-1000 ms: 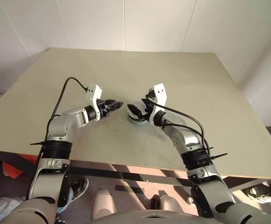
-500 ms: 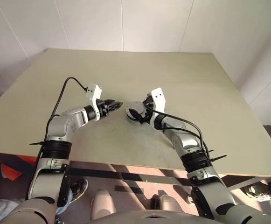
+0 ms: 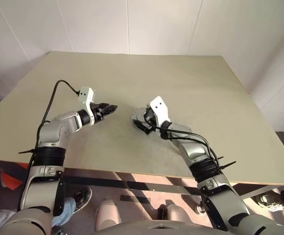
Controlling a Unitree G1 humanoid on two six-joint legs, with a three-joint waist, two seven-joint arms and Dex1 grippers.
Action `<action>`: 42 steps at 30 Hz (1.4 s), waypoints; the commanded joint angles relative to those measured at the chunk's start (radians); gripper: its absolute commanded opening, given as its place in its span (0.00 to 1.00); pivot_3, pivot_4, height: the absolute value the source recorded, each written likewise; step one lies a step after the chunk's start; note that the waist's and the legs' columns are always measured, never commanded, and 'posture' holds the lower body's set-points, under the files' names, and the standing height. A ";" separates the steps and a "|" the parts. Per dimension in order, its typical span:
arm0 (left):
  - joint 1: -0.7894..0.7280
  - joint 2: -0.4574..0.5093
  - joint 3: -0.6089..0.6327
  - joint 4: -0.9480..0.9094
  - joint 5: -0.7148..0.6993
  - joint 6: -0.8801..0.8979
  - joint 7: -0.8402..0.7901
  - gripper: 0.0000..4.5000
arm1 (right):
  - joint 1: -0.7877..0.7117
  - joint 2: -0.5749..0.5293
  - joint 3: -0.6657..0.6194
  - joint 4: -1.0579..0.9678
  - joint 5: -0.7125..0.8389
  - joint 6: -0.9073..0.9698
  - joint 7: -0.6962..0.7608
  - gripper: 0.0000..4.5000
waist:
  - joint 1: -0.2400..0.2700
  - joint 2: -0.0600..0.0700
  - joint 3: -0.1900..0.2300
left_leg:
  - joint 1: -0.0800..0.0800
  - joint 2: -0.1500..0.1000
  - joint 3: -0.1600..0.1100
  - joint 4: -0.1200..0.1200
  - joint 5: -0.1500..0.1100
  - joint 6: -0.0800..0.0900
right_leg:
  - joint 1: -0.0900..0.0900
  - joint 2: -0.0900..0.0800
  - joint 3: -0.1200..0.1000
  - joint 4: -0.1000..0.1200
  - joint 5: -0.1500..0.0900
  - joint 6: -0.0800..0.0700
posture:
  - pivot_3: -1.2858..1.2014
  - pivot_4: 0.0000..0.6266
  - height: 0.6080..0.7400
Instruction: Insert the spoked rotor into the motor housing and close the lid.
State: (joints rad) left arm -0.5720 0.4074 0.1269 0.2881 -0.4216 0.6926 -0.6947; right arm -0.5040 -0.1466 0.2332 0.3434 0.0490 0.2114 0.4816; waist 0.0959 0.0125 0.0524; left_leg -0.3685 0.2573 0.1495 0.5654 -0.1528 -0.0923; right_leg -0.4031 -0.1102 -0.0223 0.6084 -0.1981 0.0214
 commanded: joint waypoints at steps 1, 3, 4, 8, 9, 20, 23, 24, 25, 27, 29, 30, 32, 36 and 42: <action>-0.007 0.014 0.015 0.003 0.000 -0.031 -0.008 0.61 | -0.023 -0.003 -0.023 0.032 -0.017 -0.002 -0.019 0.80 | 0.000 0.000 0.000 | 0.000 0.000 0.000 0.000 0.000 0.000 | 0.000 0.000 0.000 0.000 0.000 0.000 | 0.52 0.00 1.00; -0.005 0.016 0.013 0.010 0.001 -0.035 -0.009 0.61 | -0.021 -0.003 -0.030 0.018 -0.006 0.008 -0.009 0.71 | 0.000 0.000 0.000 | 0.001 0.000 0.000 0.000 0.000 0.001 | 0.000 0.000 0.000 0.000 0.000 0.000 | 0.52 0.00 1.00; -0.004 0.016 0.013 0.013 0.002 -0.037 -0.010 0.61 | -0.020 -0.006 -0.034 0.007 -0.001 0.016 -0.003 0.71 | 0.000 0.000 0.000 | 0.001 0.000 0.000 0.000 0.000 0.001 | 0.000 0.000 0.000 0.000 0.000 0.000 | 0.52 0.00 1.00; -0.002 0.013 0.012 0.018 0.002 -0.040 -0.009 0.61 | -0.026 -0.023 -0.054 -0.019 0.015 0.046 0.019 0.71 | 0.001 0.000 0.000 | 0.000 0.000 0.000 0.000 0.000 0.001 | 0.000 0.000 0.000 0.000 0.000 0.000 | 0.52 0.00 1.00; -0.001 0.012 0.011 0.020 0.002 -0.041 -0.009 0.61 | -0.027 -0.027 -0.060 -0.031 0.026 0.064 0.033 0.71 | 0.002 0.000 0.000 | 0.000 0.000 0.000 0.000 0.000 0.001 | 0.000 0.000 0.000 0.000 0.000 0.000 | 0.52 0.00 1.00; 0.013 -0.002 -0.003 0.010 0.004 -0.039 -0.006 0.61 | -0.030 -0.024 -0.075 -0.062 0.079 0.156 0.083 0.71 | 0.002 0.000 0.000 | 0.000 0.000 0.000 0.000 0.000 0.000 | 0.000 0.000 0.000 -0.001 0.000 0.000 | 0.52 0.00 1.00; 0.011 0.000 -0.002 0.011 0.004 -0.038 -0.006 0.61 | -0.023 -0.021 -0.069 -0.047 0.068 0.149 0.074 0.71 | 0.002 0.000 0.000 | 0.000 0.000 0.000 0.000 0.000 0.000 | 0.000 0.000 0.000 0.000 0.000 0.000 | 0.52 0.00 1.00; 0.013 0.001 -0.002 0.011 0.004 -0.038 -0.007 0.61 | -0.025 -0.019 -0.073 -0.041 0.065 0.147 0.065 0.71 | 0.002 0.000 0.000 | 0.000 0.000 0.000 0.000 0.000 0.000 | 0.000 0.000 0.000 0.000 0.000 0.000 | 0.52 0.00 1.00; 0.014 0.002 -0.002 0.011 0.005 -0.038 -0.007 0.61 | -0.027 -0.018 -0.076 -0.037 0.064 0.146 0.060 0.71 | 0.001 0.000 0.000 | 0.000 0.000 0.000 0.000 0.000 0.000 | 0.000 0.000 0.000 0.000 0.000 0.000 | 0.52 0.00 1.00; 0.016 0.002 -0.003 0.010 0.005 -0.038 -0.007 0.61 | -0.033 -0.016 -0.080 -0.027 0.060 0.143 0.050 0.71 | 0.000 0.000 0.000 | 0.000 0.000 0.000 0.000 0.000 0.000 | 0.000 0.000 0.000 0.000 0.000 0.000 | 0.52 0.00 1.00; 0.018 -0.001 -0.006 0.006 0.005 -0.036 -0.006 0.61 | -0.041 -0.012 -0.082 -0.014 0.056 0.139 0.038 0.71 | 0.000 0.000 0.000 | 0.000 0.000 0.000 0.000 0.000 0.000 | 0.000 0.000 0.000 0.000 0.000 0.000 | 0.52 0.00 1.00; 0.018 -0.001 -0.007 0.006 0.006 -0.036 -0.006 0.61 | -0.044 -0.010 -0.083 -0.009 0.055 0.137 0.033 0.71 | 0.000 0.000 0.000 | 0.000 0.000 0.000 0.000 0.000 0.000 | 0.000 0.000 0.000 0.000 0.000 0.000 | 0.52 0.00 1.00; 0.018 -0.002 -0.009 0.007 0.007 -0.037 -0.007 0.61 | -0.052 -0.005 -0.083 0.010 0.043 0.128 0.010 0.71 | -0.001 0.000 0.000 | 0.001 0.000 0.000 0.000 0.000 0.001 | 0.000 0.000 0.000 0.000 0.000 -0.001 | 0.52 0.00 1.00; 0.018 -0.002 -0.012 0.005 0.006 -0.034 -0.006 0.61 | -0.058 0.004 -0.081 0.020 0.045 0.127 -0.002 0.71 | -0.001 0.000 0.000 | 0.002 0.000 0.000 0.000 0.000 0.001 | 0.000 0.000 0.000 0.000 0.001 -0.002 | 0.52 0.00 1.00; 0.022 -0.006 -0.017 0.003 0.007 -0.035 -0.005 0.61 | -0.065 0.016 -0.092 0.016 0.052 0.132 -0.034 0.71 | -0.001 0.000 0.000 | 0.002 0.000 0.000 0.000 0.000 0.000 | 0.000 0.000 0.000 0.000 0.001 -0.001 | 0.52 0.00 1.00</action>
State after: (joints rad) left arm -0.5423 0.3990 0.1084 0.3222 -0.4141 0.6714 -0.6958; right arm -0.5440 -0.1295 0.1669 0.3552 0.1126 0.3450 0.4677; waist 0.0951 0.0123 0.0523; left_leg -0.3669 0.2574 0.1494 0.5656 -0.1530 -0.0919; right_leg -0.4027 -0.1102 -0.0220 0.6088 -0.1970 0.0199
